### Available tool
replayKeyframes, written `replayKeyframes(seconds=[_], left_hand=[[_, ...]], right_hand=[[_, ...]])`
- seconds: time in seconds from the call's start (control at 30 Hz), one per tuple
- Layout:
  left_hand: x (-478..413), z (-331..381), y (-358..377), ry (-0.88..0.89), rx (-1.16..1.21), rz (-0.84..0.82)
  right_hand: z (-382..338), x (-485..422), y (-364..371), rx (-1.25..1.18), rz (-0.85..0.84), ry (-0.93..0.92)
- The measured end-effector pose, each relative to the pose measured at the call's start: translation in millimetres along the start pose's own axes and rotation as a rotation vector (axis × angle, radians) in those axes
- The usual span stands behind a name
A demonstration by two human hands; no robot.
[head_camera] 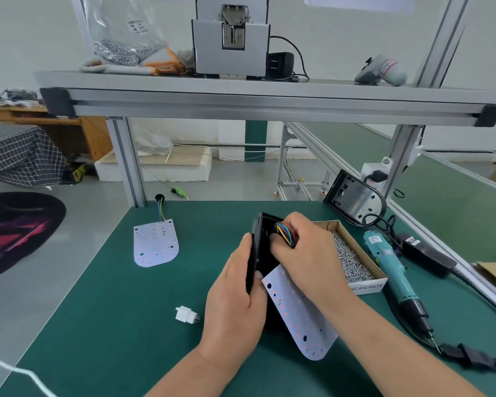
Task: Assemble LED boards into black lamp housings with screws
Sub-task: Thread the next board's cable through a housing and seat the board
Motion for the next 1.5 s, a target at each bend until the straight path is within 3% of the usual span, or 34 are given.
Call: replayKeyframes(seconds=[0.27,0.5,0.87,1.1,1.5], left_hand=[[4,15,-3,0.133,-0.04,0.003],[-1,17,-4,0.106,-0.013,-0.016],[4,23,0,0.162,-0.012,-0.055],[5,24,0,0.141,-0.02,-0.065],[5,23,1,0.067,-0.011,-0.089]], right_hand=[[-3,0,-2,0.035,0.005,-0.025],[-3,3,-2,0.003,-0.008,-0.096],[20,2,-9,-0.033,0.128,0.071],[9,4,-1,-0.008,0.003,-0.026],[14,2,14,-0.019,-0.181,0.003]])
Point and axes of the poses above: each hand's wrist, its own x-axis away from the middle knuckle, its own y-axis out of the palm, z = x × y, the point moved 8 cm from there along -x, towards the middle knuckle, and after that the axes turned 1 degree about x, right-handed, at the moved point
